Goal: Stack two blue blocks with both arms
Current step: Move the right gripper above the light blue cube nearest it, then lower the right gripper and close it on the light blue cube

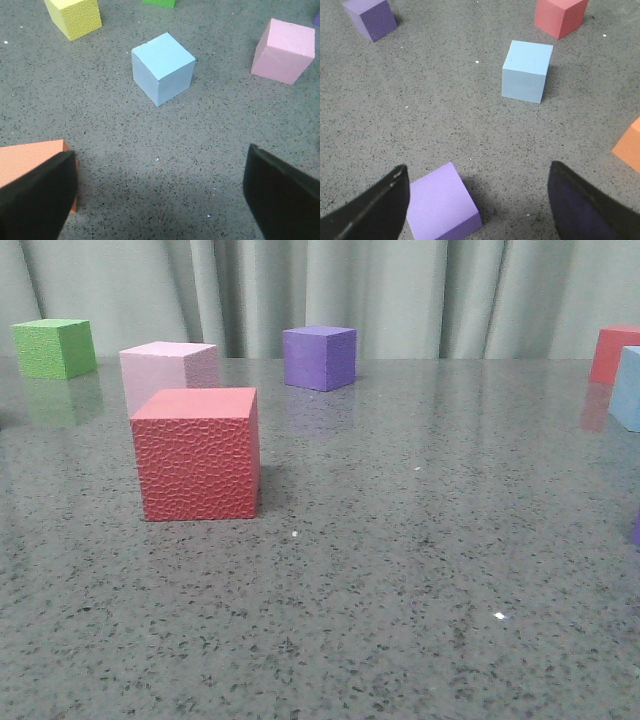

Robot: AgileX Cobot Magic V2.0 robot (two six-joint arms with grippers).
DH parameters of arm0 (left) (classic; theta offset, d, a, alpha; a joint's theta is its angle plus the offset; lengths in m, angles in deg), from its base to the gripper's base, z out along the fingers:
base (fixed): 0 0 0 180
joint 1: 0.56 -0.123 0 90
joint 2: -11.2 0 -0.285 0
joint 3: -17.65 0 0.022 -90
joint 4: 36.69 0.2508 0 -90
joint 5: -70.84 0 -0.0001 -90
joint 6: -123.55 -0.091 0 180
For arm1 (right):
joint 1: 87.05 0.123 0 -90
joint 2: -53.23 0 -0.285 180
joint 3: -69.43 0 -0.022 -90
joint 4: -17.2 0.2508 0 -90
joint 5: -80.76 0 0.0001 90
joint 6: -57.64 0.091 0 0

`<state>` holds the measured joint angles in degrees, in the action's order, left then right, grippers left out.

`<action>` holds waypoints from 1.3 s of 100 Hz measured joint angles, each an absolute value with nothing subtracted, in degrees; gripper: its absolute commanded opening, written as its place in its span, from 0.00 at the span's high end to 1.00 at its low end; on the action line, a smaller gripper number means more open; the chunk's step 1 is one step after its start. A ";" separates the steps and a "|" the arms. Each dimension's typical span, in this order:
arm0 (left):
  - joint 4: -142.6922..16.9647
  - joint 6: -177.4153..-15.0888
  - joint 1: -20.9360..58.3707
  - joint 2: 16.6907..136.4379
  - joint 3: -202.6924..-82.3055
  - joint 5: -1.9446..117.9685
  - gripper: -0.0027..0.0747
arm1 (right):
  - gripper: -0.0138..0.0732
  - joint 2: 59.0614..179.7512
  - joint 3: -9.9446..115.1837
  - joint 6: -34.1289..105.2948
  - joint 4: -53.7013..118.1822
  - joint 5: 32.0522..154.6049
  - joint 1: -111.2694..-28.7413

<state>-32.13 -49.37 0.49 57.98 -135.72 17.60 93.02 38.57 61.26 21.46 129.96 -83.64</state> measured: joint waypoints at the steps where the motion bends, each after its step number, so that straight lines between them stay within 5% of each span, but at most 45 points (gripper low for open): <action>1: -32.13 -49.37 0.49 57.98 -135.72 17.60 0.14 | 0.17 93.02 38.57 61.26 21.46 129.96 -83.64; 38: -32.00 -49.43 0.49 57.98 -135.72 17.47 0.14 | 0.17 95.60 41.05 65.36 20.46 127.08 -83.64; 130: -32.00 -49.51 0.49 57.98 -135.72 17.47 0.14 | 0.17 136.41 65.00 70.23 14.89 129.55 -90.11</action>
<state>-32.00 -49.51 0.49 57.98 -135.72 17.47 136.41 65.00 70.23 14.89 129.55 -90.11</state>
